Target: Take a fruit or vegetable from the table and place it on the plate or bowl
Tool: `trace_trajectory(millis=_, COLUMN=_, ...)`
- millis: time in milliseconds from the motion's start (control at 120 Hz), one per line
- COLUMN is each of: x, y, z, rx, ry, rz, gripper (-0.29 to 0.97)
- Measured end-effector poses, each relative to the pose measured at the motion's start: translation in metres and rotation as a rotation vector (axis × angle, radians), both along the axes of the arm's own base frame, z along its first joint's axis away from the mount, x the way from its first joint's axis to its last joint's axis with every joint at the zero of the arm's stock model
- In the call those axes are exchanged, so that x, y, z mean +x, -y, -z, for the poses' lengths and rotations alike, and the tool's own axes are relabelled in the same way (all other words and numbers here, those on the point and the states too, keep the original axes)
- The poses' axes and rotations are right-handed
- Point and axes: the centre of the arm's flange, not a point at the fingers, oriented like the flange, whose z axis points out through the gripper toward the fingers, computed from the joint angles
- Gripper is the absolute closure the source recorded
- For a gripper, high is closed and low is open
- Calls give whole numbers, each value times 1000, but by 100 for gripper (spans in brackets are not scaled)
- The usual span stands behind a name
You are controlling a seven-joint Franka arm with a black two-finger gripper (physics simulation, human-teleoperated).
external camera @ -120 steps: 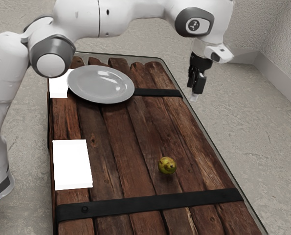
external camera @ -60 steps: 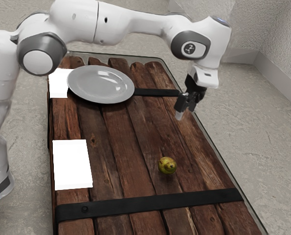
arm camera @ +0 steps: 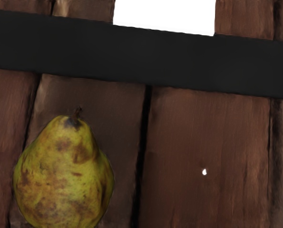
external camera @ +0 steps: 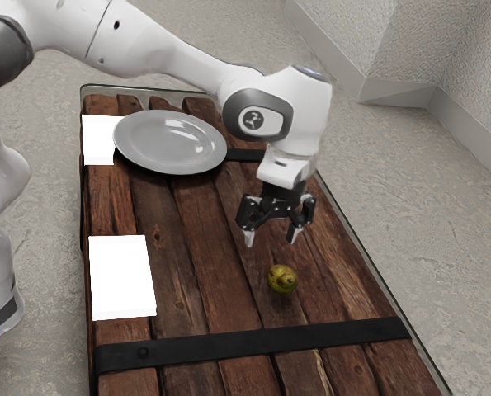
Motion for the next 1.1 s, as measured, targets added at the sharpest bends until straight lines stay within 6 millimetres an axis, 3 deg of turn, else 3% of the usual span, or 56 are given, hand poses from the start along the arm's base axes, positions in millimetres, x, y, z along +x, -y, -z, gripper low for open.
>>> trace_trajectory(millis=92, x=9, y=-37, z=4, rx=0, ry=13, rz=-23, gripper=0)
trace_trajectory(millis=167, x=13, y=-46, z=7, rx=0, ry=22, rz=-7, gripper=0)
trace_trajectory(millis=600, x=27, y=29, z=42, rx=-2, ry=14, rz=230, gripper=0)
trace_trajectory(millis=775, x=41, y=24, z=65, rx=2, ry=-3, rz=236, gripper=0)
trace_trajectory(millis=950, x=44, y=41, z=72, rx=5, ry=0, rz=282, gripper=1)
trace_trajectory(millis=1100, x=46, y=41, z=78, rx=0, ry=0, rz=291, gripper=26)
